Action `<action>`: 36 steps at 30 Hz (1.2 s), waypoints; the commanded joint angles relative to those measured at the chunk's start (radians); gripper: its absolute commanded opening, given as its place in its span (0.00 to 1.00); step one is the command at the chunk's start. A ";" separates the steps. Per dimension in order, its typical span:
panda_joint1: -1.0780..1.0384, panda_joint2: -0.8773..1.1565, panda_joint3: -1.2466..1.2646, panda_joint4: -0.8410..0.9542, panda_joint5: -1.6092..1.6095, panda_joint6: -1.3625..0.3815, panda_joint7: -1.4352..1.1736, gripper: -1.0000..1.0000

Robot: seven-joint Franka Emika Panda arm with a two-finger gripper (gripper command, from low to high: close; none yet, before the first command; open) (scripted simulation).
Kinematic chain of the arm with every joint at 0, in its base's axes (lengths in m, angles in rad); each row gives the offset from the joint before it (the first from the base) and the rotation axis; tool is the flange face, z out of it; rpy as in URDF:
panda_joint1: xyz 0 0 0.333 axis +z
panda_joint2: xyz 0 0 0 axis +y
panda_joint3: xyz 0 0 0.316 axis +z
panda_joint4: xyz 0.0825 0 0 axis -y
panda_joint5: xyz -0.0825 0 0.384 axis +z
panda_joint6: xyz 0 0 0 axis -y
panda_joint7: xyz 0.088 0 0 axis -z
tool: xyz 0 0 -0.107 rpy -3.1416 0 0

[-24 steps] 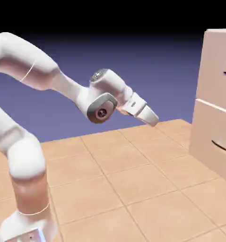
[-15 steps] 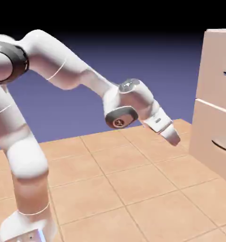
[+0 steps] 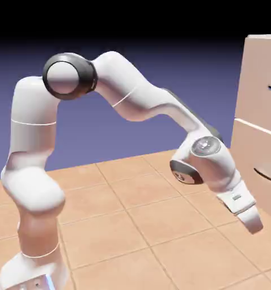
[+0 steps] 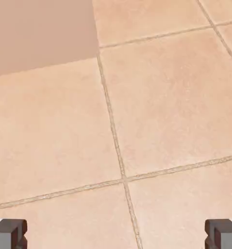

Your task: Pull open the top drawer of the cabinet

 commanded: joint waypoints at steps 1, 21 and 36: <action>0.014 0.034 -0.030 0.023 0.044 -0.008 -0.042 0.50; 0.300 0.709 -0.632 0.489 0.913 -0.163 -0.881 0.50; 0.514 1.215 -1.084 0.838 1.565 -0.279 -1.509 0.50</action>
